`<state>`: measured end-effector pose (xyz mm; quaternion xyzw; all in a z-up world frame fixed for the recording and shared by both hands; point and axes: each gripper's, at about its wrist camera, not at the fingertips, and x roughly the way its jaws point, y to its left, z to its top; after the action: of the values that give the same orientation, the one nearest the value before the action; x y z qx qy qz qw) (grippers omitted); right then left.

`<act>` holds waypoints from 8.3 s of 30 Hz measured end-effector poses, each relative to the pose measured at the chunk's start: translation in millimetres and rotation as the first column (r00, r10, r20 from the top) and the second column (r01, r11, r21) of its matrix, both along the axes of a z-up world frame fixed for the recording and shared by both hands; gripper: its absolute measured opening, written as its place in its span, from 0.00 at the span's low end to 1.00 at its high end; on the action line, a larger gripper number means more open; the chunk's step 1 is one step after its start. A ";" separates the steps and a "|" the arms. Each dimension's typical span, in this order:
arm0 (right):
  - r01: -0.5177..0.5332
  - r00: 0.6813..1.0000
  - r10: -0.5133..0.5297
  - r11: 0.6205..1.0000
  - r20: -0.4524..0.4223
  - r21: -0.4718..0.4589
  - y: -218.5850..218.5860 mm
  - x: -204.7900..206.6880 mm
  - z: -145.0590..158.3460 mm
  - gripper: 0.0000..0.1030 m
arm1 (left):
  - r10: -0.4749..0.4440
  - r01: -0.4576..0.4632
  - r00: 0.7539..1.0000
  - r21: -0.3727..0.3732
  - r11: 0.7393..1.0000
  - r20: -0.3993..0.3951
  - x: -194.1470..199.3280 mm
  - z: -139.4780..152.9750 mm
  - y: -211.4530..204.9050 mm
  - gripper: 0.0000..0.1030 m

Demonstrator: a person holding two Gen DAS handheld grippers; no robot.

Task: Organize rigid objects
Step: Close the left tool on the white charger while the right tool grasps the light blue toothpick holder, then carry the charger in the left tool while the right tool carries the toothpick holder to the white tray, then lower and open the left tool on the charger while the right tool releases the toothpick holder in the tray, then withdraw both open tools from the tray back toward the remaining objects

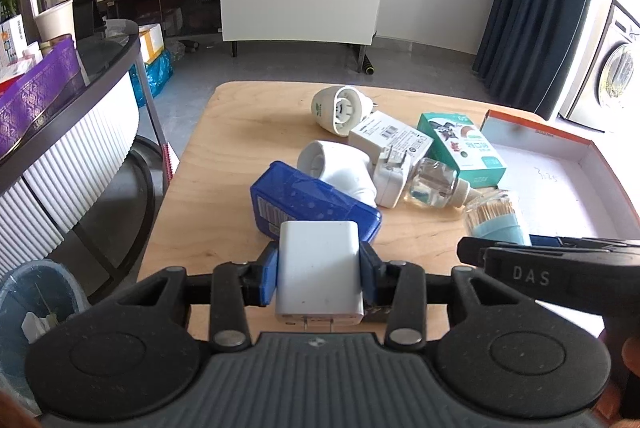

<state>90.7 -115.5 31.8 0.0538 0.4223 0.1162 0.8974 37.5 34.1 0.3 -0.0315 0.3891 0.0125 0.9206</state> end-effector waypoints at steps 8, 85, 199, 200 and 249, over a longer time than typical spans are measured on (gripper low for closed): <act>0.023 0.998 -0.017 0.995 0.063 -0.097 -26.7 -21.8 27.9 0.56 | -0.040 0.041 0.999 -0.012 0.999 0.003 -0.8 5.4 -26.2 0.40; 0.267 0.959 -0.251 0.957 0.131 -0.116 -194.5 -25.8 54.8 0.56 | -0.309 0.309 0.951 0.021 0.951 0.031 19.7 32.1 -200.5 0.40; 0.140 0.987 -0.129 0.984 0.095 -0.111 -116.8 -17.3 56.0 0.64 | -0.128 0.128 0.990 -0.001 0.992 0.062 11.2 44.4 -127.4 0.72; 0.136 0.988 -0.126 0.985 0.092 -0.111 -115.5 -17.1 55.3 0.64 | -0.124 0.125 0.990 -0.001 0.992 0.064 10.6 44.2 -125.5 0.73; -0.020 0.999 0.025 0.991 0.031 -0.133 -25.9 -1.9 35.2 0.67 | 0.006 -0.007 0.999 0.012 1.000 0.044 6.6 29.9 -46.3 0.75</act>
<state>88.8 -141.4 67.0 -0.0127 0.4150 0.0988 0.9043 44.1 -12.3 30.2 -0.0275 0.3686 0.0171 0.9290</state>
